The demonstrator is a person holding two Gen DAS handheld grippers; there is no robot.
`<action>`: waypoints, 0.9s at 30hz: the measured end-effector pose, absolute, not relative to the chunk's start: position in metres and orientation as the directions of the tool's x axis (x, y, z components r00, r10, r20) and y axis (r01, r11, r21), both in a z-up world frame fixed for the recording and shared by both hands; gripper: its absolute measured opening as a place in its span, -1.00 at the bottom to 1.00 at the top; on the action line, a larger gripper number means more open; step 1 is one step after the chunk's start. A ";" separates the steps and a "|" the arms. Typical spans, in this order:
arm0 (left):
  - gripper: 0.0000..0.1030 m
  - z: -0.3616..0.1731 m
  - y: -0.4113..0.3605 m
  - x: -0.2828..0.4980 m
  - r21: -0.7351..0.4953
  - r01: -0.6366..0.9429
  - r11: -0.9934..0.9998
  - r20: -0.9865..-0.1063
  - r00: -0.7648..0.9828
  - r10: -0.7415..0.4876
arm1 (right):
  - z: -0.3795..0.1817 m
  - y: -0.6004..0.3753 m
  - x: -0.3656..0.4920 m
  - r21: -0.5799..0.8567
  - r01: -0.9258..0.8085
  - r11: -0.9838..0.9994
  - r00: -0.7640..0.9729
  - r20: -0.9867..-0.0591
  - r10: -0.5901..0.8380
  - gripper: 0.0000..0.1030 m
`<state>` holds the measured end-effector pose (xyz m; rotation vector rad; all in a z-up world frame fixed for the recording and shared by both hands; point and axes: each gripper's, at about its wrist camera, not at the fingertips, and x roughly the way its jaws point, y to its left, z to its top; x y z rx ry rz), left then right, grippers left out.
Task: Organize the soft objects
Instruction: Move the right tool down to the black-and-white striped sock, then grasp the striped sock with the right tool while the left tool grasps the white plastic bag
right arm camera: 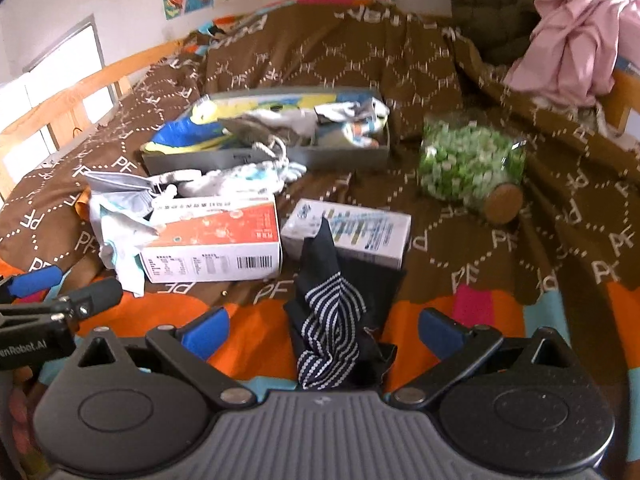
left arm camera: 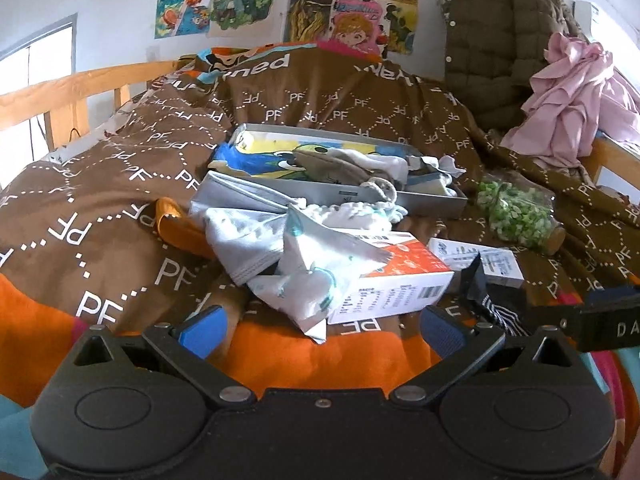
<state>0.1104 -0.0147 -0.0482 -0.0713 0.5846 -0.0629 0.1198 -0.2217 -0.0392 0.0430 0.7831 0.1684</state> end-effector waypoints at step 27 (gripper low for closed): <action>0.12 -0.057 -0.013 0.148 -0.083 0.131 0.988 -0.504 0.850 -0.155 | -0.083 -0.215 0.175 0.168 -0.115 0.979 0.606 -0.769 0.204 0.56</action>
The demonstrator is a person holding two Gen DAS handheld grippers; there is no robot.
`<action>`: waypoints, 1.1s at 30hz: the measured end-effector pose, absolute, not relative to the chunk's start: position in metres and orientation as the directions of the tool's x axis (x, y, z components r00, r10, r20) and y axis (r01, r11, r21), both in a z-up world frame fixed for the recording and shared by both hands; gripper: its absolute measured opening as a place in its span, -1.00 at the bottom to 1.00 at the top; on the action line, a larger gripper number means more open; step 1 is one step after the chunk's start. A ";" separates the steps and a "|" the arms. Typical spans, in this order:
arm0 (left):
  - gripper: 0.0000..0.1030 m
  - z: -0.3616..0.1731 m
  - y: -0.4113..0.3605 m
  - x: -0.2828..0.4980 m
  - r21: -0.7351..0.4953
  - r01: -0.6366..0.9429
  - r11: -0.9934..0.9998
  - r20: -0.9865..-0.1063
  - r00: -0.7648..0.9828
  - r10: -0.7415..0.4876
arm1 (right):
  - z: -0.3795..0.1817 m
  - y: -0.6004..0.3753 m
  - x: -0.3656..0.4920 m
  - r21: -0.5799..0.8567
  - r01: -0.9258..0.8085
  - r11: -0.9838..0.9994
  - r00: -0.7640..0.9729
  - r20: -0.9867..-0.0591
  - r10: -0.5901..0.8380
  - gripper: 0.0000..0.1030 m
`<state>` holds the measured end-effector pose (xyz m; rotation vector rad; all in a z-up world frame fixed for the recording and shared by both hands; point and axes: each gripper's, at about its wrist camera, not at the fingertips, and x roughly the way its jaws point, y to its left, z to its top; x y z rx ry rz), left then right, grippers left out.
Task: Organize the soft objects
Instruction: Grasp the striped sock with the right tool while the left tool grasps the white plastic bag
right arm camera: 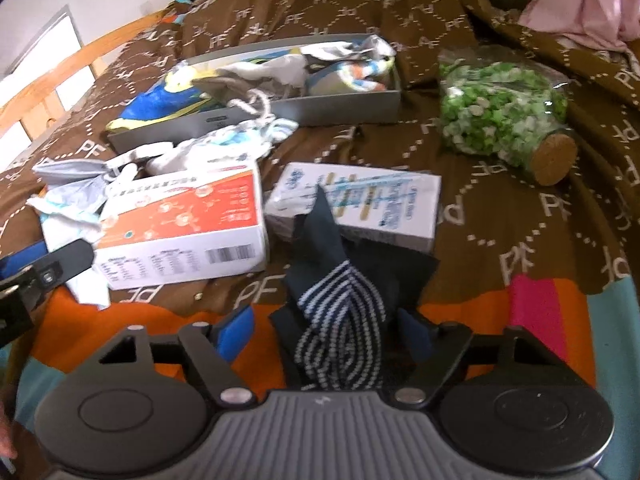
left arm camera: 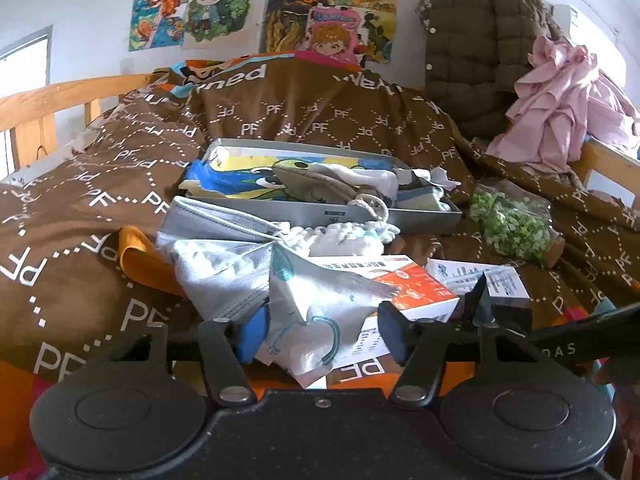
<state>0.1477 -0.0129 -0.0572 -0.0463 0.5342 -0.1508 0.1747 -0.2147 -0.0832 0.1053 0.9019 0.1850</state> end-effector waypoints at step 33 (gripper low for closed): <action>-0.36 -0.049 -0.040 0.117 0.005 0.223 0.975 -0.418 0.886 -0.200 | -0.078 -0.220 0.169 0.280 -0.122 0.952 0.627 -0.722 0.293 -0.83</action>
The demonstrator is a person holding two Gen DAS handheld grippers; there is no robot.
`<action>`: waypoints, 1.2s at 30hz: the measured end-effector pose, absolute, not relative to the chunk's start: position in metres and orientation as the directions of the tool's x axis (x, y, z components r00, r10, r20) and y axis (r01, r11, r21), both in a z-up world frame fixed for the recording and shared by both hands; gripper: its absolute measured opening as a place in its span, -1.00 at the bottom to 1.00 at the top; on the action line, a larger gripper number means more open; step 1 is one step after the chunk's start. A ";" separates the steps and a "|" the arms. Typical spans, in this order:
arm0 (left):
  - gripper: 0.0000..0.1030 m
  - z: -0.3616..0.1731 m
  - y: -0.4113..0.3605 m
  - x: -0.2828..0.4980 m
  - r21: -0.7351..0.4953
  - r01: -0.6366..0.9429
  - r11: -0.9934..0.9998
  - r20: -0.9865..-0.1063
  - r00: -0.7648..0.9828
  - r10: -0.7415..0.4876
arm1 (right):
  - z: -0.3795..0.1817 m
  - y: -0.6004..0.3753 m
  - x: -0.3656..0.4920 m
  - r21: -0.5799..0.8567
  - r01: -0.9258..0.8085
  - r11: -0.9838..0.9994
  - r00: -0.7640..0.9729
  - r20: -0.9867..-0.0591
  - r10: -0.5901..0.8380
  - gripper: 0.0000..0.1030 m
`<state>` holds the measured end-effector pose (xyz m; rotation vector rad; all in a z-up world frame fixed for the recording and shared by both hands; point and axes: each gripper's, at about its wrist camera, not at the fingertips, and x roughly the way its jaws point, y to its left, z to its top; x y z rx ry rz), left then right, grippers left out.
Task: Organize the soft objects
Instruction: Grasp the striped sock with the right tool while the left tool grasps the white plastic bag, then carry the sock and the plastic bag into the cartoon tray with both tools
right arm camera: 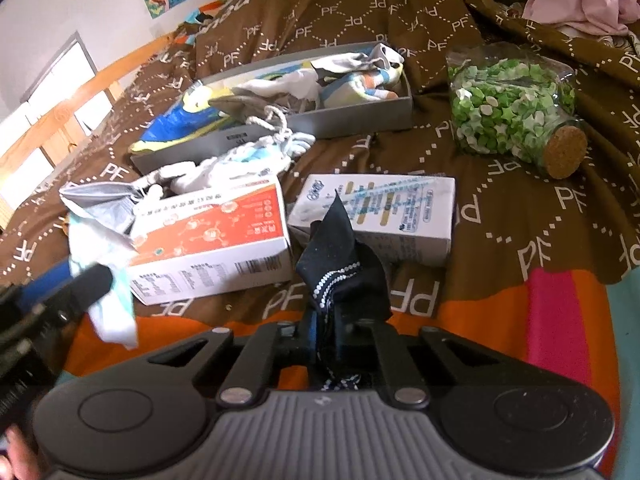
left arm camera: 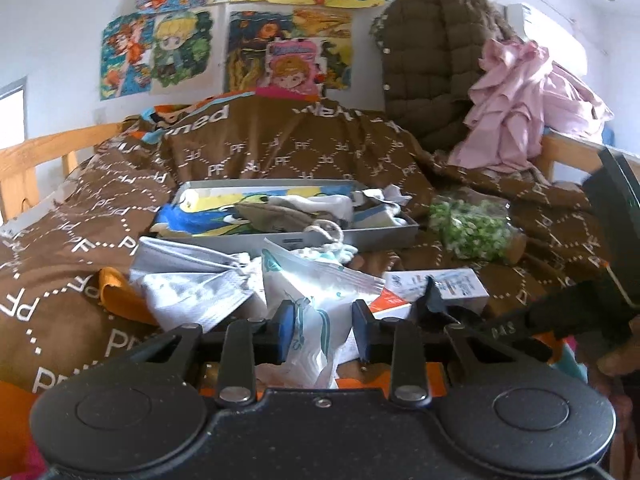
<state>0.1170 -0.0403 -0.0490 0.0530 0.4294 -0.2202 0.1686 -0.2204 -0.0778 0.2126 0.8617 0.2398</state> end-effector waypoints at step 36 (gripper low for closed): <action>-0.36 -0.001 -0.017 0.190 -0.156 0.171 0.973 -0.321 0.923 -0.214 | -0.003 -0.201 0.228 0.393 -0.417 0.820 0.798 -0.273 0.537 -0.86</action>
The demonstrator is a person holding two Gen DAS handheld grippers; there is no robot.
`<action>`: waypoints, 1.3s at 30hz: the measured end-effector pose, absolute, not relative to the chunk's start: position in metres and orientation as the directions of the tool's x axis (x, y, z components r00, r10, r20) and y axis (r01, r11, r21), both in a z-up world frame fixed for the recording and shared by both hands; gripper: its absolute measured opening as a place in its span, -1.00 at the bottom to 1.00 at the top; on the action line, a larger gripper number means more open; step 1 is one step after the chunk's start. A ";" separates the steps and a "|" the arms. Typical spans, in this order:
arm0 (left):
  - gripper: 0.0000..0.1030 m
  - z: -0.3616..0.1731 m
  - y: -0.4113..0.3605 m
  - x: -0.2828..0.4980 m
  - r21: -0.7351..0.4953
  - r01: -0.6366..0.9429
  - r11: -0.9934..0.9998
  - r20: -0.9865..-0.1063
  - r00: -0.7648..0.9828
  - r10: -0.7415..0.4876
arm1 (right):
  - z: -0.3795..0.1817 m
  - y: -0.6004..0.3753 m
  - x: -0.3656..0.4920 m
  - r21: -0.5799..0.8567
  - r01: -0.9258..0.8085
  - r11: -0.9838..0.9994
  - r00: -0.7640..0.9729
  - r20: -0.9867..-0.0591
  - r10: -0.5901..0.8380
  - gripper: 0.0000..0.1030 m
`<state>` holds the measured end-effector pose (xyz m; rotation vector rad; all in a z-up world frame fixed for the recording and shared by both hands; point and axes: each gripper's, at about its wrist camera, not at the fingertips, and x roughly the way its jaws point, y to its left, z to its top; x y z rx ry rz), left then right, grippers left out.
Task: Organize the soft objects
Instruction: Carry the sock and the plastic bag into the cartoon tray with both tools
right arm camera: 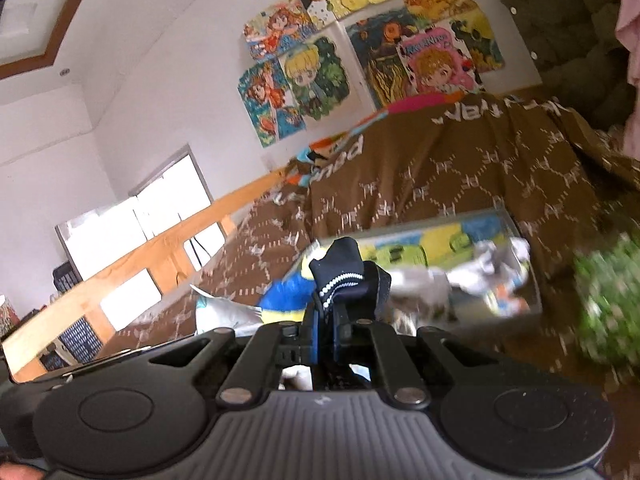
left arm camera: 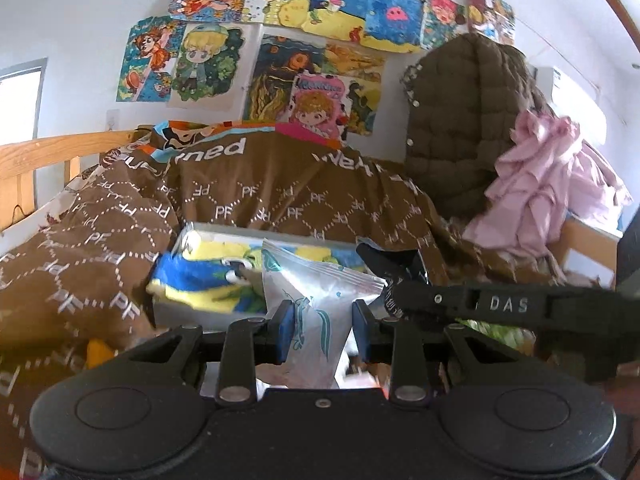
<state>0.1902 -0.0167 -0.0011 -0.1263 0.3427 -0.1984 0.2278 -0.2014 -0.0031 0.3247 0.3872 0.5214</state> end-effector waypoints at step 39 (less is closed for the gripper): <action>-0.36 -0.039 -0.033 0.420 -0.222 0.111 0.969 -0.454 0.867 -0.204 | -0.050 -0.226 0.402 0.491 -0.223 0.842 0.821 -0.371 0.433 -0.85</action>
